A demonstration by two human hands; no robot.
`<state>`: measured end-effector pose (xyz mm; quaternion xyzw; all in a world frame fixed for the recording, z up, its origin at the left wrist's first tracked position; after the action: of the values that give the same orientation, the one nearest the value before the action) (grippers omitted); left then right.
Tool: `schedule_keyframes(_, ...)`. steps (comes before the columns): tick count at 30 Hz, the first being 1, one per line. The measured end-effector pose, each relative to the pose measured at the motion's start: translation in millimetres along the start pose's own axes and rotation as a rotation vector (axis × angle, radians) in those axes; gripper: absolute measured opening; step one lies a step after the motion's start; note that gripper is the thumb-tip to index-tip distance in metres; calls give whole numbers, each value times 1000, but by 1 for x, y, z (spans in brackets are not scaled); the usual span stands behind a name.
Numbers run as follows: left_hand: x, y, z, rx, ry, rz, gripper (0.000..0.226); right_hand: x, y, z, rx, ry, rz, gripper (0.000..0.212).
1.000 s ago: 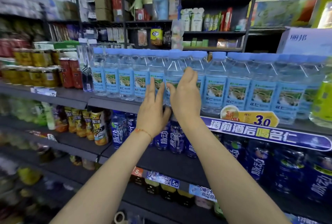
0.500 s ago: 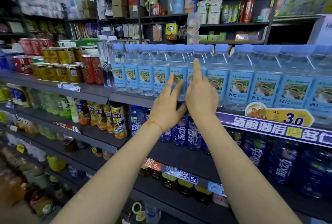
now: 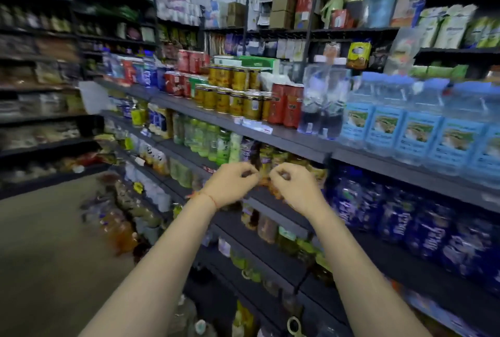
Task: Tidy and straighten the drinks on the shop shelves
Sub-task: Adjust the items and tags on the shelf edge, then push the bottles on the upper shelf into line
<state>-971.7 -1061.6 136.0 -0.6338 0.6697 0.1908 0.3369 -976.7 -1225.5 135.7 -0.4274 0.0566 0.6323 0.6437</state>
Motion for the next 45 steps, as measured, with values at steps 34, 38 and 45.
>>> schedule_keyframes(34, -238, -336, 563, -628, 386, -74, 22, 598, -429, -44, 302, -385, 297, 20)
schedule_keyframes(38, -272, -368, 630, -690, 496, -149, 23, 670, -480, -21, 276, -393, 411, 15)
schedule_keyframes(45, -364, -448, 746, -639, 613, -209, 23, 787, -587, 14, 267, -306, 314, 14)
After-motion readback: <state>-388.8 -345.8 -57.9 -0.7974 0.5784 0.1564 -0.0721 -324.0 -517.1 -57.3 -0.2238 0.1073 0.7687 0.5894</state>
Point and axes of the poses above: each hand's wrist, its own y-axis away from the middle knuckle, its own x-axis out of the palm, z = x × y, the point moved 4 cm from there along -y, towards the middle knuckle, and after that the axes turned 9 degrees about -x, right-handed, at the moved point
